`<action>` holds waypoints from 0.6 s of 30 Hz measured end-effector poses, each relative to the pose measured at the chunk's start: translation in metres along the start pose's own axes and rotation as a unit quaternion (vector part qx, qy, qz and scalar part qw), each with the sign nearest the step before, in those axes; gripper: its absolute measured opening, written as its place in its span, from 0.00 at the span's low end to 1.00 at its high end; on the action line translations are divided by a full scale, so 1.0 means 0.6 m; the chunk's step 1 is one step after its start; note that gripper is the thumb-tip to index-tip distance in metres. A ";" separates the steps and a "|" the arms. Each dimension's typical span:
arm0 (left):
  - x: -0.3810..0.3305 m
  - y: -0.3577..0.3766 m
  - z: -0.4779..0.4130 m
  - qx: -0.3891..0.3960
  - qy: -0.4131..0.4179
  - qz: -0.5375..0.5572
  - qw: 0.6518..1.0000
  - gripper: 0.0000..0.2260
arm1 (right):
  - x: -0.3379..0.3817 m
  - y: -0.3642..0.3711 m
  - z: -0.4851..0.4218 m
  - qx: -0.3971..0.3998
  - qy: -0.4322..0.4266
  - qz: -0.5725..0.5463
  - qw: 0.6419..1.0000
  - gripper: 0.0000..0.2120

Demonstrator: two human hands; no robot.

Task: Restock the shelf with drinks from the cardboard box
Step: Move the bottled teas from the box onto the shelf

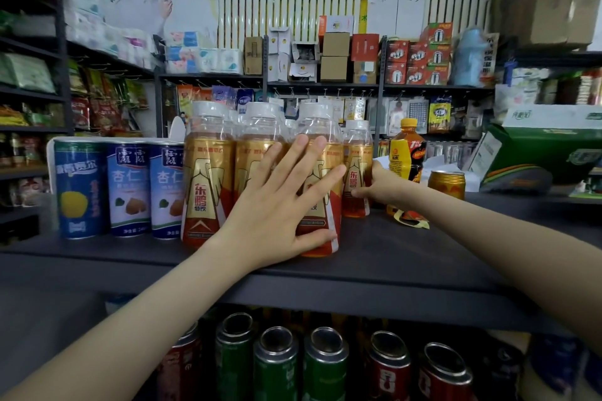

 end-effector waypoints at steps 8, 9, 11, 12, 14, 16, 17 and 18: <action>-0.004 -0.005 -0.002 0.008 -0.019 0.073 0.997 0.29 | 0.019 -0.034 0.110 -0.075 -0.007 0.081 0.994 0.38; -0.006 -0.004 -0.002 0.013 -0.021 0.085 0.996 0.29 | 0.027 -0.039 0.135 -0.088 -0.019 0.108 0.990 0.36; -0.010 -0.006 -0.003 0.020 -0.028 0.110 0.993 0.27 | 0.043 -0.047 0.191 -0.119 -0.051 0.157 0.979 0.31; -0.012 -0.007 -0.002 0.020 -0.031 0.122 0.992 0.27 | 0.051 -0.048 0.220 -0.135 -0.069 0.177 0.972 0.29; -0.020 -0.014 0.004 0.020 -0.039 0.141 0.989 0.26 | 0.064 -0.050 0.276 -0.172 -0.108 0.198 0.959 0.25; -0.032 -0.027 0.020 0.016 -0.057 0.170 0.984 0.24 | 0.070 -0.046 0.329 -0.205 -0.139 0.202 0.948 0.20; -0.038 -0.037 0.033 0.012 -0.071 0.195 0.978 0.23 | 0.075 -0.038 0.356 -0.212 -0.156 0.203 0.943 0.19; -0.044 -0.050 0.049 0.007 -0.087 0.225 0.971 0.22 | 0.082 -0.027 0.382 -0.215 -0.173 0.203 0.940 0.18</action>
Point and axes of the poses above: each hand's wrist, its own z-axis away from the middle knuckle, its own y-axis out of the palm, x = y × z, the point moved 10 cm from there along -z, towards the middle knuckle, and after that the axes turned 2 degrees about -z, right-handed, at the moved point
